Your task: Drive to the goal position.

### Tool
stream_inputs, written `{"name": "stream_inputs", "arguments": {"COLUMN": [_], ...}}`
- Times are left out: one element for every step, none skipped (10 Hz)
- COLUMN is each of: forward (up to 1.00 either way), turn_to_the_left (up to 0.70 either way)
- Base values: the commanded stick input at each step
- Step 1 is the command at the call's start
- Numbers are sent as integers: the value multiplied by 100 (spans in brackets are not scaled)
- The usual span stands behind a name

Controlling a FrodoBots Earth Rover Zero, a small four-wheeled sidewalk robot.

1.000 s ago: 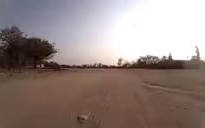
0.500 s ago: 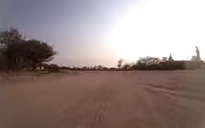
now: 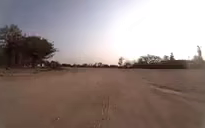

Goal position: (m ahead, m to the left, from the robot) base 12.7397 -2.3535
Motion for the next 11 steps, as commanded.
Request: {"name": "stream_inputs", "arguments": {"forward": [70, 70, 70, 70, 70, 70, 70, 70, 70, 70, 70], "turn_to_the_left": [0, 0, 0, 0, 0, 0, 0, 0, 0, 0, 0]}}
